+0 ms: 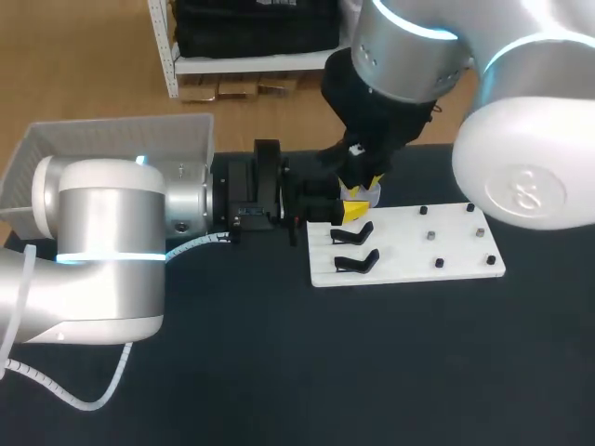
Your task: Pick up each earbud case from the left stands, insert the matching earbuds, close the lid, and place the case in the box.
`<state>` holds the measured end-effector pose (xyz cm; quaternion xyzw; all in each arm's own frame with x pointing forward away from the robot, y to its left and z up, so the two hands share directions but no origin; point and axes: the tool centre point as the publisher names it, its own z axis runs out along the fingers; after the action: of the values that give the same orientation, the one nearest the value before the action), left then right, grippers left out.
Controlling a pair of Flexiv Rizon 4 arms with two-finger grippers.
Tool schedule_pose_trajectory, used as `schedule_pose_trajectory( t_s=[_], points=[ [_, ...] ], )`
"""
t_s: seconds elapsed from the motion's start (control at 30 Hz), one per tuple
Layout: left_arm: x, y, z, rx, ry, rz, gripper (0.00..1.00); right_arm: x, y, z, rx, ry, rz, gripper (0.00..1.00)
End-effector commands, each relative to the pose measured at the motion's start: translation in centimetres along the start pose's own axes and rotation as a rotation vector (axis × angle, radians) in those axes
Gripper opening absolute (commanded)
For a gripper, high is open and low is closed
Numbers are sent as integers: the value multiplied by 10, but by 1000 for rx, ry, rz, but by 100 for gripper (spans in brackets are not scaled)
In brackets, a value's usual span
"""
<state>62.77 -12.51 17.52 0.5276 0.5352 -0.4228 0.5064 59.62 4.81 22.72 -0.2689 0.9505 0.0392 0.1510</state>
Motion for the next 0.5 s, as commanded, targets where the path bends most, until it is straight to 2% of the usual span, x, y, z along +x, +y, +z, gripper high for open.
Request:
schedule_pose_trajectory(
  t_s=[0.03, 0.5],
  points=[
    [2, -2, 1, -12, -9, 5, 0, -4, 0, 2, -3, 6, -4, 0],
    [2, -2, 1, -12, -9, 5, 0, -11, -1, 8, -8, 12, -22, 0]
  ],
)
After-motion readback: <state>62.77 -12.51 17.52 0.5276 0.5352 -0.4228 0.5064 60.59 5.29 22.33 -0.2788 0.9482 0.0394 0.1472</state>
